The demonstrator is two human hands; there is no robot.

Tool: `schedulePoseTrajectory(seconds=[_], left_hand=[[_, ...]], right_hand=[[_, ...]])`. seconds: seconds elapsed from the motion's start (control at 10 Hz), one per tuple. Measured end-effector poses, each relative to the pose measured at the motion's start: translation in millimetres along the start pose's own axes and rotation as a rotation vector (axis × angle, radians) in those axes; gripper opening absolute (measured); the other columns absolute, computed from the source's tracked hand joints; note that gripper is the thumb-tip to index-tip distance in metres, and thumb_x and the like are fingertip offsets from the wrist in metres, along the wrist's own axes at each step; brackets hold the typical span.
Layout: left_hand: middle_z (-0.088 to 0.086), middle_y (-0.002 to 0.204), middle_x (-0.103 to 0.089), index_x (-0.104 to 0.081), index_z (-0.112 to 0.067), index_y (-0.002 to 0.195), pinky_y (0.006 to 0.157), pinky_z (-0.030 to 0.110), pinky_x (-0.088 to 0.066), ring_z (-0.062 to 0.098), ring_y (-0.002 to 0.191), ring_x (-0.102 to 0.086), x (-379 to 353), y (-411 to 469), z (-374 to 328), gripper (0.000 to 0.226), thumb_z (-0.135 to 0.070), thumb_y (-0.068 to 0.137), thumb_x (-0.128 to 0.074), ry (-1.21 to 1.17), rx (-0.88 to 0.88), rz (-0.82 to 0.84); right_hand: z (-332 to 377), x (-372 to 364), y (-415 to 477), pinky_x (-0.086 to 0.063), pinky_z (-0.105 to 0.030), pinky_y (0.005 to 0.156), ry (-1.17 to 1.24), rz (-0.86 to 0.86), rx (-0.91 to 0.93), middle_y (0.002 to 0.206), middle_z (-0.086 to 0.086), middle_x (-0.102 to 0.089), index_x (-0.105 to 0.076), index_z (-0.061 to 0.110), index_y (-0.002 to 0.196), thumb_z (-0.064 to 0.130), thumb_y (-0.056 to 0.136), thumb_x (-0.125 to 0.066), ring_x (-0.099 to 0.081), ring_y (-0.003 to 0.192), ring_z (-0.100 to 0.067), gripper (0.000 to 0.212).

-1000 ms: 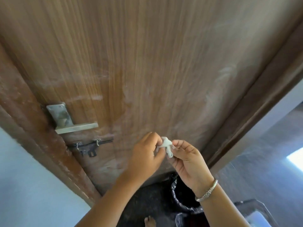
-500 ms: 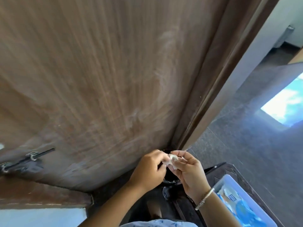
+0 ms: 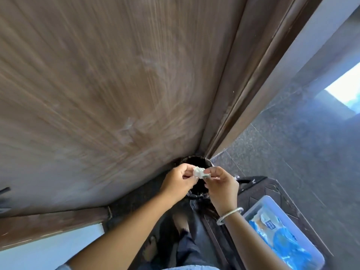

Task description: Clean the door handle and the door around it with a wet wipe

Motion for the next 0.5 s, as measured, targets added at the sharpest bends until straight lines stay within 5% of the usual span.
schedulePoseTrajectory(seconds=[0.1, 0.2, 0.3, 0.5], left_hand=[[-0.007, 0.136, -0.050, -0.046, -0.038, 0.126, 0.093, 0.032, -0.048, 0.009, 0.105, -0.058, -15, 16, 15, 0.052, -0.015, 0.082, -0.062, 0.060, 0.073, 0.092], [-0.004, 0.150, -0.032, -0.024, -0.027, 0.144, 0.102, 0.033, -0.040, 0.015, 0.129, -0.042, -20, 26, 31, 0.070, -0.014, 0.085, -0.060, 0.076, 0.143, 0.146], [-0.001, 0.154, -0.023, -0.019, -0.023, 0.145, 0.106, 0.038, -0.037, 0.022, 0.137, -0.032, -19, 29, 44, 0.074, -0.009, 0.085, -0.059, 0.080, 0.214, 0.206], [0.002, 0.153, -0.026, -0.021, -0.022, 0.145, 0.109, 0.038, -0.033, 0.020, 0.140, -0.025, 6, 25, 55, 0.074, -0.007, 0.083, -0.060, 0.153, 0.190, 0.186]], right_hand=[[-11, -8, 19, -0.048, -0.028, 0.071, -0.155, -0.034, 0.082, 0.089, -0.002, -0.069, -0.069, 0.025, 0.088, 0.003, 0.080, -0.060, -0.062, 0.072, -0.013, 0.026], [-38, -31, 38, -0.042, -0.028, 0.085, -0.289, 0.115, 0.004, 0.115, -0.005, -0.062, -0.057, 0.027, 0.124, 0.010, 0.083, -0.058, -0.059, 0.099, -0.021, 0.044], [-69, -43, 52, -0.042, -0.032, 0.092, -0.356, 0.240, -0.121, 0.116, -0.008, -0.063, -0.047, 0.026, 0.135, 0.015, 0.083, -0.062, -0.057, 0.106, -0.025, 0.056], [-84, -60, 54, -0.037, -0.018, 0.082, -0.325, 0.326, -0.132, 0.114, -0.004, -0.067, -0.062, 0.018, 0.118, 0.019, 0.081, -0.065, -0.060, 0.104, -0.018, 0.037]])
Point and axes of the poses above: each hand's wrist, its own y-axis towards the middle knuckle, its own x-axis out of the back of the hand, z = x × y, the point moved 8 cm from there along y, towards the middle knuckle
